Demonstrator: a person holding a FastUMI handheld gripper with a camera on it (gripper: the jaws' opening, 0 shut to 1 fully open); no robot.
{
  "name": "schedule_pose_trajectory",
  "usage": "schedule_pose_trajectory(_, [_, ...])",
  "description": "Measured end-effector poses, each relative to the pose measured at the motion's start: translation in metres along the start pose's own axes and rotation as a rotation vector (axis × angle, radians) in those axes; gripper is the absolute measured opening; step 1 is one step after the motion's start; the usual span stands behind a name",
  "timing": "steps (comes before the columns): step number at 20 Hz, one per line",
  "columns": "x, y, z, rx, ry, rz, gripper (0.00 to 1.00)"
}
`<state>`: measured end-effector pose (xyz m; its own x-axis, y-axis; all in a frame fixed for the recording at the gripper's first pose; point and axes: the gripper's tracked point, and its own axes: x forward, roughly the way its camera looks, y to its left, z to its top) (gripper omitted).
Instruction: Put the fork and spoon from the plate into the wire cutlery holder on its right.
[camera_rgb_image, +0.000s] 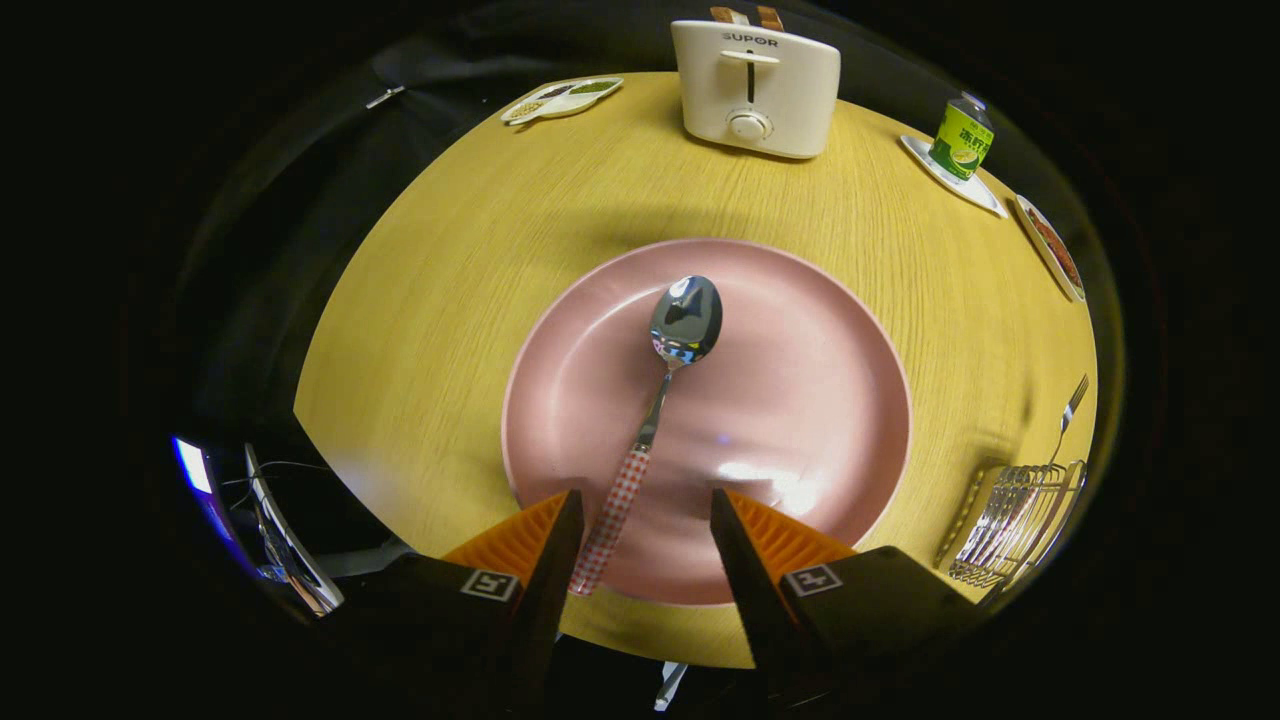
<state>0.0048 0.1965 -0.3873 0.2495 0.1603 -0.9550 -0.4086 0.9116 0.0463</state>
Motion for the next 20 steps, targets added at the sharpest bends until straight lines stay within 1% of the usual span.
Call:
schedule_pose_trajectory(2, [0.004, -0.001, -0.005, -0.010, 0.026, -0.013, 0.57])
schedule_pose_trajectory(3, [0.006, -0.003, -0.008, -0.013, 0.046, -0.021, 0.46])
schedule_pose_trajectory(4, [0.005, -0.006, -0.006, -0.012, 0.040, -0.033, 0.42])
schedule_pose_trajectory(5, [0.005, -0.008, -0.006, -0.004, 0.045, -0.039, 0.31])
schedule_pose_trajectory(6, [0.006, -0.011, -0.007, 0.003, 0.056, -0.040, 0.24])
schedule_pose_trajectory(7, [0.003, -0.011, -0.007, 0.005, 0.064, -0.033, 0.20])
schedule_pose_trajectory(9, [0.004, -0.009, -0.007, -0.015, 0.075, 0.023, 0.14])
schedule_pose_trajectory(12, [-0.002, -0.018, -0.010, -0.051, 0.073, 0.044, 0.13])
schedule_pose_trajectory(13, [-0.006, -0.021, -0.011, -0.048, 0.070, 0.055, 0.10])
schedule_pose_trajectory(17, [-0.030, -0.031, -0.006, -0.016, 0.042, 0.098, 0.10])
schedule_pose_trajectory(20, [-0.060, -0.043, -0.004, -0.013, 0.004, 0.116, 0.10])
